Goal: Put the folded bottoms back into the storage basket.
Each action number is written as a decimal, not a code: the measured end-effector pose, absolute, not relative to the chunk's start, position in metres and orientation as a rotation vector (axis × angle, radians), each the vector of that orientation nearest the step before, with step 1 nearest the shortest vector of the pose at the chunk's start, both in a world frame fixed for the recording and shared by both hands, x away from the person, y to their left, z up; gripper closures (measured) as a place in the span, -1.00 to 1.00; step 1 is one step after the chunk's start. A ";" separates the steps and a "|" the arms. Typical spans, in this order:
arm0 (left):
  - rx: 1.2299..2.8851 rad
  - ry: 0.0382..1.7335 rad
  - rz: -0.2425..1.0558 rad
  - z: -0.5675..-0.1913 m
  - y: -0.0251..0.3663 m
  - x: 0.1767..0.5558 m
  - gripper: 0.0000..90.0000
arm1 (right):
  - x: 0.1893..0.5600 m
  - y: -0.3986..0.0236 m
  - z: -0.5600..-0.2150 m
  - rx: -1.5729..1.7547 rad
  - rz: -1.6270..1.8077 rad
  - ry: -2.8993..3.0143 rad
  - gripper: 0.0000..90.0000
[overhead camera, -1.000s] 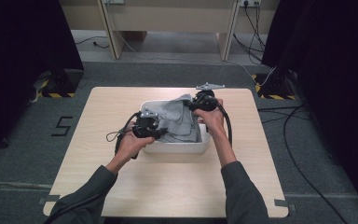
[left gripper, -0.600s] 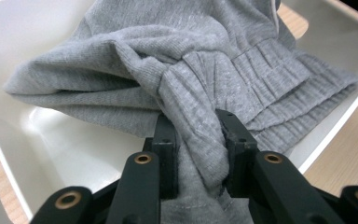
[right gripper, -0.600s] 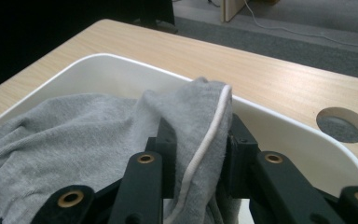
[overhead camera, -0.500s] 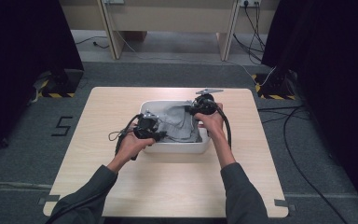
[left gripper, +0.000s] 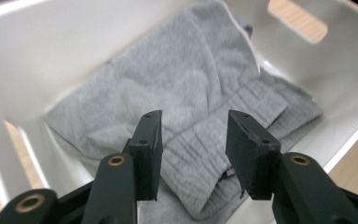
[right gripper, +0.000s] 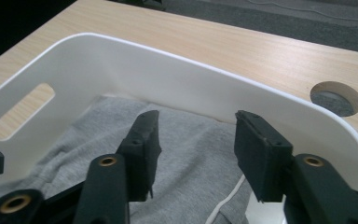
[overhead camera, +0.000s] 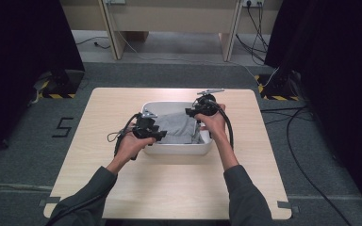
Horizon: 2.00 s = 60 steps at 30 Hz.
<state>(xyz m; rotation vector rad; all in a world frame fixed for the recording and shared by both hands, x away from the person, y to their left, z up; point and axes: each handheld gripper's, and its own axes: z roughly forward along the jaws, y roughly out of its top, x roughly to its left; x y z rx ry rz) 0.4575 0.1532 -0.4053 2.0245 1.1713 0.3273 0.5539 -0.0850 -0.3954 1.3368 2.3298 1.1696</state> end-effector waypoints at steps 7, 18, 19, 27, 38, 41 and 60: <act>2.021 1.137 0.332 -0.399 0.148 0.451 0.24 | 0.548 -0.083 -0.391 1.315 1.190 2.338 0.00; 1.979 1.088 0.284 -0.391 0.153 0.430 0.11 | 0.526 -0.082 -0.387 1.260 1.270 2.360 -0.08; 1.973 1.084 0.283 -0.390 0.155 0.427 0.09 | 0.524 -0.083 -0.387 1.255 1.276 2.365 -0.09; 1.948 1.049 0.256 -0.384 0.162 0.407 0.03 | 0.506 -0.091 -0.385 1.234 1.340 2.353 -0.12; 1.924 1.013 0.244 -0.380 0.165 0.387 0.00 | 0.481 -0.094 -0.382 1.150 1.381 2.373 -0.12; 1.914 1.006 0.243 -0.380 0.168 0.383 0.00 | 0.477 -0.094 -0.381 1.130 1.382 2.376 -0.12; 1.847 1.031 0.227 -0.392 0.189 0.364 -0.22 | 0.445 -0.105 -0.381 1.060 1.458 2.352 -0.16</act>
